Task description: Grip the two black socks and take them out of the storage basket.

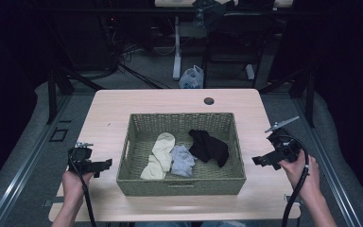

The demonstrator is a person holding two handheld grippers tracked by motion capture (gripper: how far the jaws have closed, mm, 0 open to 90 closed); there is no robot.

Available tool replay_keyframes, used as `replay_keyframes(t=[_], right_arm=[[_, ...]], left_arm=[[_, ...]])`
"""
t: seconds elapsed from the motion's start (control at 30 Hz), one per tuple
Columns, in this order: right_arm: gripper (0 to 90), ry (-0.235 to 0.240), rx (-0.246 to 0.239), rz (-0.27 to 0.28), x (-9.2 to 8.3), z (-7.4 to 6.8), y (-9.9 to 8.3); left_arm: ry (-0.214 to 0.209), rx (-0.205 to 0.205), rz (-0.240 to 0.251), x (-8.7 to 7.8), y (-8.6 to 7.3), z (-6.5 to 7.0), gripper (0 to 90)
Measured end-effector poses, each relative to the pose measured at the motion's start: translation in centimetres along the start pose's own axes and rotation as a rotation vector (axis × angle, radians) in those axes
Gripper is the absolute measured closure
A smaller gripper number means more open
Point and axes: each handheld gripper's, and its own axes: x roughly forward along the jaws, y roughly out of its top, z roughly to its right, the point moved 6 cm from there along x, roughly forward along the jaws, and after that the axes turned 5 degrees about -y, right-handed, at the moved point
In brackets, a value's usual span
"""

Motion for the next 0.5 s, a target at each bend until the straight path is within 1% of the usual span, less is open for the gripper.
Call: replay_keyframes(t=[0.07,0.1,0.17,0.2,0.23,0.3,0.33,0.4,0.43,0.5], right_arm=[[0.0,-0.002,-0.007,0.006,-0.3,-0.1,0.3],[0.0,0.003,0.000,0.015,-0.5,-0.3,0.5],[0.0,0.000,-0.008,0.012,-0.9,-0.4,0.8],[0.0,0.004,-0.014,0.018,-1.0,-0.5,1.1],[0.0,0.003,-0.009,0.029,-1.2,-0.6,1.3],[0.0,-0.001,-0.022,0.034,-1.4,-0.9,1.8],[0.0,0.002,-0.037,0.037,-1.6,-1.2,2.4],[0.0,0.010,-0.047,0.042,-1.8,-1.7,3.1],[0.0,0.010,-0.047,0.042,-1.8,-1.7,3.1],[0.0,0.008,-0.066,0.042,-2.0,-2.1,3.8]], left_arm=[[0.000,-0.003,0.000,0.0,0.0,0.0,4.3],[0.000,-0.001,0.001,0.0,0.0,0.0,4.3],[-0.002,0.001,-0.002,0.0,0.0,0.1,4.4],[0.001,0.000,-0.001,0.0,0.0,0.1,4.3],[0.001,0.000,-0.001,0.0,0.0,0.1,4.3],[0.002,0.000,0.000,0.1,0.1,0.1,4.3],[0.002,0.000,-0.001,0.1,0.1,0.1,4.3],[0.002,0.000,-0.001,0.1,0.1,0.1,4.3],[0.002,0.000,-0.001,0.1,0.1,0.1,4.3],[0.002,0.001,-0.001,0.1,0.1,0.1,4.3]])
